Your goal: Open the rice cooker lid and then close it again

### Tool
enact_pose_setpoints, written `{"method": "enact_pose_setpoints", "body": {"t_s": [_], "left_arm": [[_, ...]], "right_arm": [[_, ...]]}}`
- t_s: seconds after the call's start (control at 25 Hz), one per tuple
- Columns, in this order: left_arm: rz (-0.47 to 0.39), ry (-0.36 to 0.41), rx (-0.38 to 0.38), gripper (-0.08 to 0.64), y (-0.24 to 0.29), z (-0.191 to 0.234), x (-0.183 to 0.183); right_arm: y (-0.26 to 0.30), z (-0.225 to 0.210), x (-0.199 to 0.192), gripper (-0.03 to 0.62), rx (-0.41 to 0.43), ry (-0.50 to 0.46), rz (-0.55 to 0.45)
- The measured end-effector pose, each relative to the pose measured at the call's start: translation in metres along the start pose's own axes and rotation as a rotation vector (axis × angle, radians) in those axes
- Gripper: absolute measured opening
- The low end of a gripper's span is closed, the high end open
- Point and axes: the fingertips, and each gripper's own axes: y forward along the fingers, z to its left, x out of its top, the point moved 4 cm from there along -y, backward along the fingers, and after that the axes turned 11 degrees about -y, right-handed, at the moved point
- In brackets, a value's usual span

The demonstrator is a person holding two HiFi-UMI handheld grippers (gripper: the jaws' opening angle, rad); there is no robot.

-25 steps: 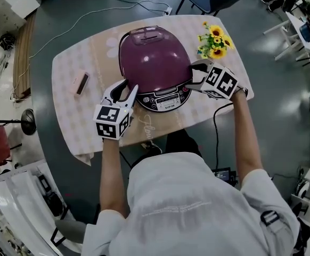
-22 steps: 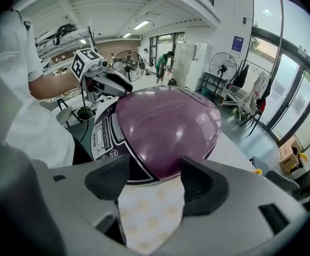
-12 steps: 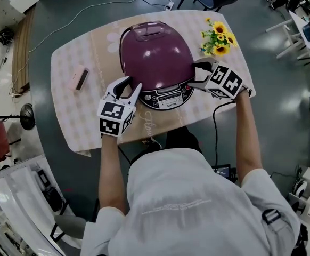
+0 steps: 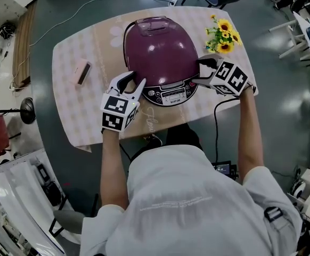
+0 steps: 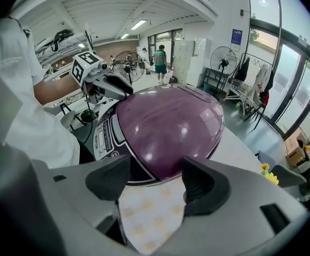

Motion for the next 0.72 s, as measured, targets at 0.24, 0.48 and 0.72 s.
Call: {"method": "enact_pose_setpoints", "body": {"t_s": [0.24,0.48,0.72], "left_arm": [[0.001,-0.005,-0.012,0.152,0.0002,0.0007,-0.0008],[-0.017,-0.018,-0.016,0.152,0.0005,0.0014,-0.0013],[-0.023,-0.045,0.001,0.152,0.0021,0.0032,-0.0029]], "right_arm": [[0.0002,-0.0001,-0.0007,0.302,-0.005,0.013,-0.017],[-0.0012,0.0005,-0.0043,0.301,-0.035,0.042,-0.076],[0.0006,0.002,-0.0087,0.288,-0.065,0.086,-0.135]]}}
